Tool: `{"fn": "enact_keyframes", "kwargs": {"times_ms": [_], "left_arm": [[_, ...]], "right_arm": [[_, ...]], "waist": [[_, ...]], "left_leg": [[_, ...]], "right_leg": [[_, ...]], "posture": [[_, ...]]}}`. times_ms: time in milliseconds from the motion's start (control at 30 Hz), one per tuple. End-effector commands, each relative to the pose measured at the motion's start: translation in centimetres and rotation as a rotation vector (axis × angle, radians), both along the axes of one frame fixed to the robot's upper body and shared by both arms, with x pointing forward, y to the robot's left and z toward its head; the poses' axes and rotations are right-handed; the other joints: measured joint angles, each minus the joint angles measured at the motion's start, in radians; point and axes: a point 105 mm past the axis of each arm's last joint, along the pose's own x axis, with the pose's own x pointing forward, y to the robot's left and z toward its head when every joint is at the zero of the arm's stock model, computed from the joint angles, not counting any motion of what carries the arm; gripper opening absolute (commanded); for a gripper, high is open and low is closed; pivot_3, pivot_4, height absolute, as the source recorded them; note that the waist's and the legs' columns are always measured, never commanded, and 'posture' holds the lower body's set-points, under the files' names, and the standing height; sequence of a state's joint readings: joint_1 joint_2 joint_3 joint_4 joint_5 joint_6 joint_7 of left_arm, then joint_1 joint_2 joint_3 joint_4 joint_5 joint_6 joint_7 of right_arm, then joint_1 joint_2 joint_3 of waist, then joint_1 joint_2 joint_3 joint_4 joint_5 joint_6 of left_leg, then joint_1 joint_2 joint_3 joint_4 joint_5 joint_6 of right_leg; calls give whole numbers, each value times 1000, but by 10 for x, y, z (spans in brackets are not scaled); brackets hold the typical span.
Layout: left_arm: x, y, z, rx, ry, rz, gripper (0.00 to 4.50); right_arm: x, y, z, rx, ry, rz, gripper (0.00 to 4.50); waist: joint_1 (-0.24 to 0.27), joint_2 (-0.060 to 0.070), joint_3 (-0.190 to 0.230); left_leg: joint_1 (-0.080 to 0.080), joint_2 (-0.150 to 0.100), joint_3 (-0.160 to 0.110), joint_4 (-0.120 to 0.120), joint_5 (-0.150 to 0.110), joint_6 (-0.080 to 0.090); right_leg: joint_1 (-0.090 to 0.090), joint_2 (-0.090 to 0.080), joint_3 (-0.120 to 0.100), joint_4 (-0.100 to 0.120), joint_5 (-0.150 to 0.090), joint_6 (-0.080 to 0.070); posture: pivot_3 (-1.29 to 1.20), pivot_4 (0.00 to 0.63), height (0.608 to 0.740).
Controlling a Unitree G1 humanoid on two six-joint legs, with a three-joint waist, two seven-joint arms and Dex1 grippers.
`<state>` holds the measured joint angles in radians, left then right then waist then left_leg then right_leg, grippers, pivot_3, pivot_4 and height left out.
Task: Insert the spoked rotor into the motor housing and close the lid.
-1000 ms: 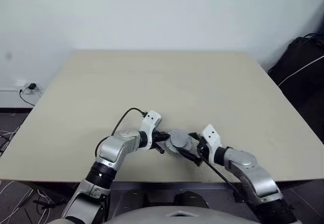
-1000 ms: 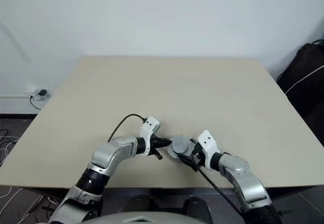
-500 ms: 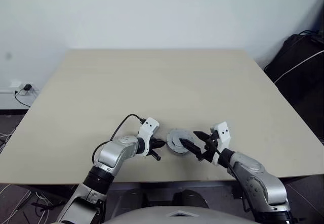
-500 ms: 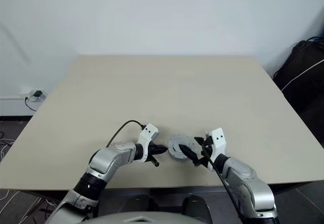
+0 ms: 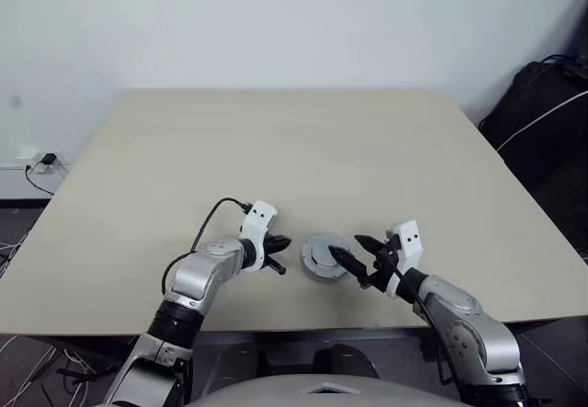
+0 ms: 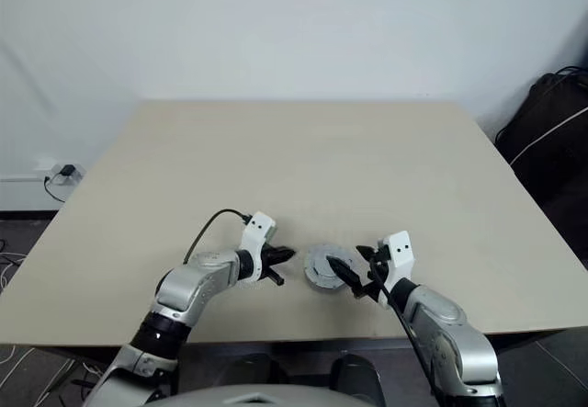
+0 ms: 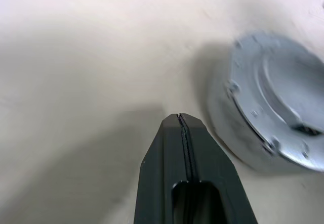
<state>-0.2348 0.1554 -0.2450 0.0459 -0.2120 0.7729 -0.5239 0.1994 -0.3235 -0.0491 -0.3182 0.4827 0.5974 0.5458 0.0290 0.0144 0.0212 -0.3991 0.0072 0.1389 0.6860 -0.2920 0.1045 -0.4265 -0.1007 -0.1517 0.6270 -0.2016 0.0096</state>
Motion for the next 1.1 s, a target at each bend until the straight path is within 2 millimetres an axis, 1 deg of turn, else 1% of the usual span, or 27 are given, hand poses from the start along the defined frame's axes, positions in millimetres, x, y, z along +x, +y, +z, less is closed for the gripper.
{"fn": "enact_keyframes", "kwargs": {"times_ms": [33, 233, 400, 533, 667, 967, 1100], "left_arm": [[3, -15, 18, -74, -38, -42, 0], [-7, -29, 19, -119, 13, -114, 0], [-10, -32, 17, -120, 33, -132, 0], [-13, -34, 16, -121, 49, -150, 0], [-12, -37, 22, -153, 29, -161, 0], [-15, -38, 21, -121, 16, -196, 0], [-16, -38, 21, -113, 16, -200, 0]], "right_arm": [[2, -3, 9, 12, -38, -16, 4479], [-3, -9, 4, 47, 18, -70, 4479], [-7, -14, -1, 49, 51, -108, 4479], [-9, -13, -2, 55, 66, -118, 4479], [-11, -11, -4, 94, 98, -129, 4479], [-10, -8, -5, 311, 229, -230, 4479], [-9, -7, -7, 379, 282, -269, 4479]], "waist": [[0, 0, 0], [-1, 0, 0], [-1, 0, 0], [-1, 0, 0], [1, 0, 0], [2, 1, 0], [2, 1, 0]], "left_leg": [[0, 0, 0, 0, 0, 0], [0, 0, 0, 0, 0, 0], [0, 0, 0, 0, 0, 0], [0, 0, 0, 0, 0, 0], [0, 0, 0, 0, 0, 0], [0, 0, 0, 0, 0, 0], [0, 0, 0, 0, 0, 0]], "right_leg": [[0, 0, 0, 0, 0, 0], [0, 0, 0, 0, 0, 0], [0, 0, 0, 0, 0, 0], [0, 0, 0, 0, 0, 0], [0, 0, 0, 0, 0, 0], [0, 0, 0, 0, 0, 0], [0, 0, 0, 0, 0, 0]], "posture": [[0, 0, 740], [0, 0, 740], [0, 0, 740], [0, 0, 740], [0, 0, 740], [0, 0, 740], [0, 0, 740]]}}
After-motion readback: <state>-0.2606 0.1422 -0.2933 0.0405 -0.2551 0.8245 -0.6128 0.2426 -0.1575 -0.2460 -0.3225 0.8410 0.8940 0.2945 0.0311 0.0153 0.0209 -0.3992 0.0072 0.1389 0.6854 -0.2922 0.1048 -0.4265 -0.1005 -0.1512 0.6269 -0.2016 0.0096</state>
